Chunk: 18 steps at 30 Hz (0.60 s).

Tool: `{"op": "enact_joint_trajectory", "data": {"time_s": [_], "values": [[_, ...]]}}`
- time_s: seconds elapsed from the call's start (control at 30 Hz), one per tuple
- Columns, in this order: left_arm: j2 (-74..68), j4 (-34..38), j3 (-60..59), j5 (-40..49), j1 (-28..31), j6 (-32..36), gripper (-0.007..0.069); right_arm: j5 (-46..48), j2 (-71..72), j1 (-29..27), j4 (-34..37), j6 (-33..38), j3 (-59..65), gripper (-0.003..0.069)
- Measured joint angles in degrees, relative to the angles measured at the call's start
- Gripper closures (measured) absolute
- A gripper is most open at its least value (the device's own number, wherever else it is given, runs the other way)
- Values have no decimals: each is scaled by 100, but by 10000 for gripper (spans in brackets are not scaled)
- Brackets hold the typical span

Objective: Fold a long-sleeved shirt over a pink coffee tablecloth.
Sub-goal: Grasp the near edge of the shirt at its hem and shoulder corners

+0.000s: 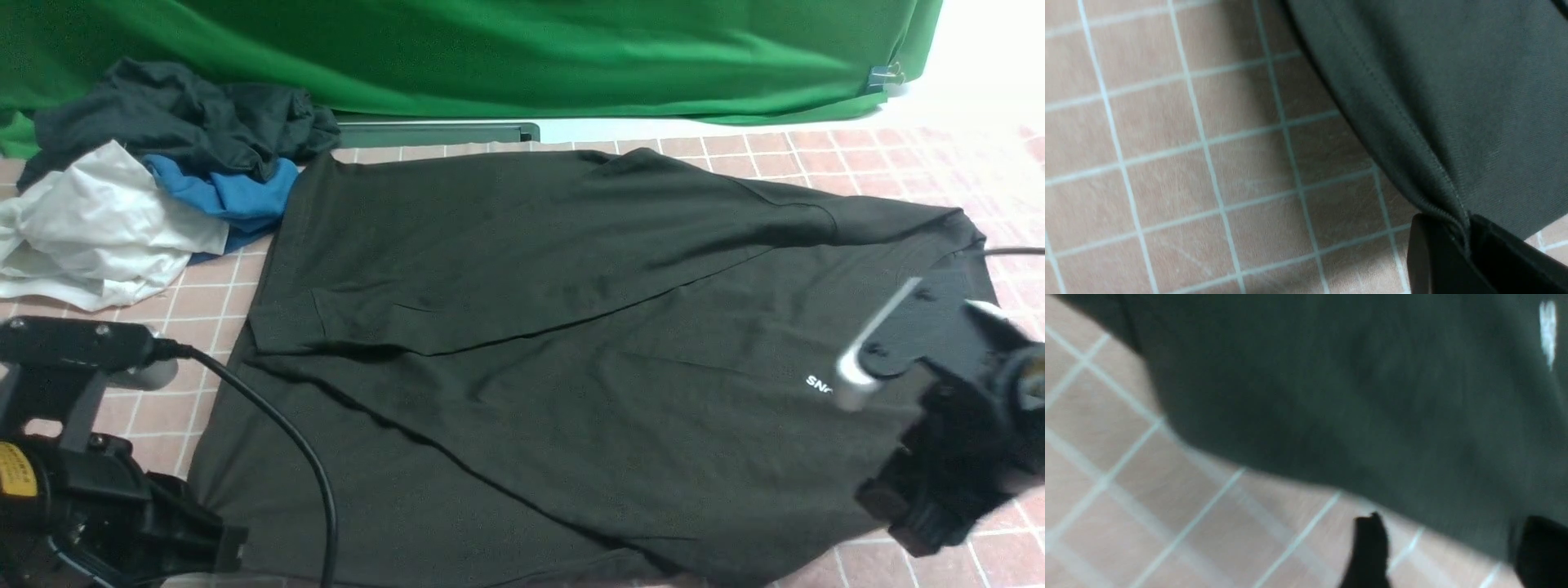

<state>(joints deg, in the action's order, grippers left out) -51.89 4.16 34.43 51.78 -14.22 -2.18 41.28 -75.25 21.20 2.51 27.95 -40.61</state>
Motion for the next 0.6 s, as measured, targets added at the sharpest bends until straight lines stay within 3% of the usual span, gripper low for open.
{"op": "enact_joint_trajectory", "data": {"time_s": [0.2, 0.37, 0.6], "values": [[18, -26, 0, 0, -5, 218, 582, 175, -990, -2, -498, 1239, 0, 155], [18, -43, 0, -6, -5, 218, 582, -124, -1305, -6, -1256, 1457, 0, 155], [18, -49, 0, -11, -5, 218, 582, -545, -1477, -6, -1647, 1876, 0, 158]]}}
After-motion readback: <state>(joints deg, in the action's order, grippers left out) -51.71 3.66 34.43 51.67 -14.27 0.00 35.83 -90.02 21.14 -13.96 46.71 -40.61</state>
